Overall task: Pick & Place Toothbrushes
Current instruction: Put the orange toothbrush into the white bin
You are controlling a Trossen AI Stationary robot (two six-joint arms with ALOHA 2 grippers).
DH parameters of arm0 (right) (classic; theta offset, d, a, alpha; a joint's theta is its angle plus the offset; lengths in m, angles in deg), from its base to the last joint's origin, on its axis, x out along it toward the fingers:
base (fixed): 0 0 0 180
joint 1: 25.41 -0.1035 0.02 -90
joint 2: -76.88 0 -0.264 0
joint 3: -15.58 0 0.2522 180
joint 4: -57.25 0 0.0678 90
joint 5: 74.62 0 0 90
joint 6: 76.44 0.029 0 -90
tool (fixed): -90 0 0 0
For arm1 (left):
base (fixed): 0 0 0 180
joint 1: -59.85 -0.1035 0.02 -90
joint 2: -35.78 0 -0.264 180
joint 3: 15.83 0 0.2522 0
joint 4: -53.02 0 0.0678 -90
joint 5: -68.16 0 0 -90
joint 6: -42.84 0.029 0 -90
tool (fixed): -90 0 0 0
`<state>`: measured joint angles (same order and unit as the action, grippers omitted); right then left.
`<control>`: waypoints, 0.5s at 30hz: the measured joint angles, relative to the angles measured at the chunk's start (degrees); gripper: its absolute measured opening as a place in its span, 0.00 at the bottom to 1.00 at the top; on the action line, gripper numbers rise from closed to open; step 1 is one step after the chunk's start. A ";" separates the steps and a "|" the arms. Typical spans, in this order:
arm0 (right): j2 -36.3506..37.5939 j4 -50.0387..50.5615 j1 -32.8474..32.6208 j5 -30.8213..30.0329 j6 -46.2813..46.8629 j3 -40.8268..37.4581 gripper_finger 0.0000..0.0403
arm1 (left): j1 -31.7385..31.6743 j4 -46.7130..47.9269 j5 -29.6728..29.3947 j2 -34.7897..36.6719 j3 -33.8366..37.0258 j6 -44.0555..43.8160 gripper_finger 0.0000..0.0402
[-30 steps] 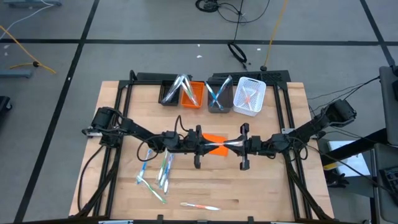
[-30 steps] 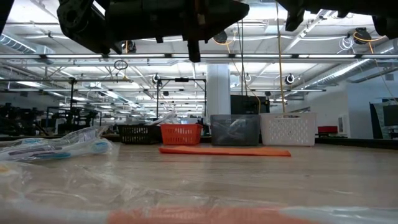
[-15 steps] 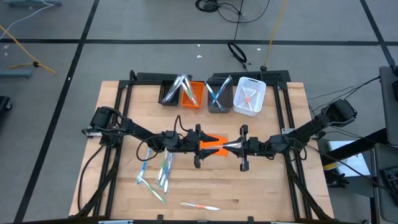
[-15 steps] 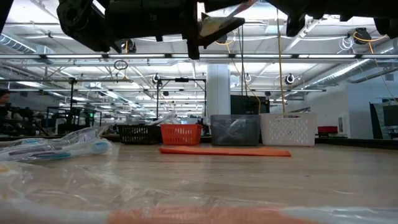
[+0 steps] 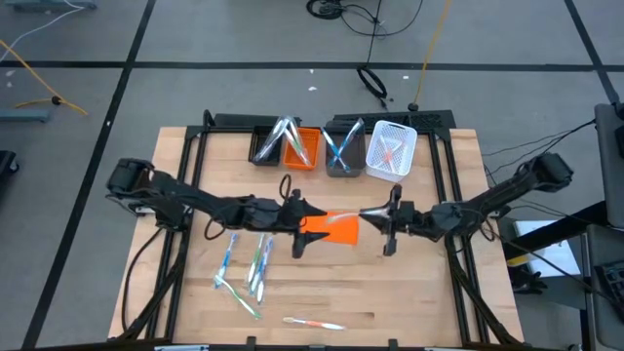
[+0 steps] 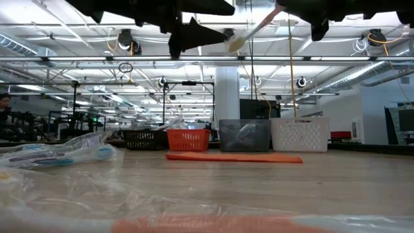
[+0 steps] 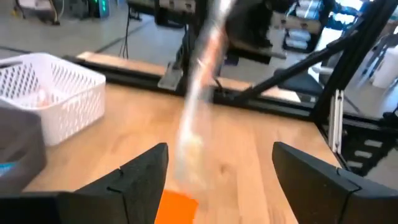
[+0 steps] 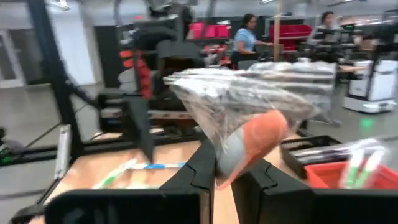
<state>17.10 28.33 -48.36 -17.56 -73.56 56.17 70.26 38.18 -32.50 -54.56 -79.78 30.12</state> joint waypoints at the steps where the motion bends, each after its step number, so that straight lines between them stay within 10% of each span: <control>1: 1.03 1.07 0.31 -0.68 0.16 0.00 0.05 | 0.17 1.11 -0.02 0.40 0.00 -0.38 0.73; 15: 15.47 22.23 12.34 -6.23 8.06 -0.02 0.05 | 2.47 3.41 0.07 -0.29 0.00 -2.66 0.73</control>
<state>32.57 50.56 -36.02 -23.80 -65.50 56.15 72.73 41.59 -32.43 -54.85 -79.78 27.46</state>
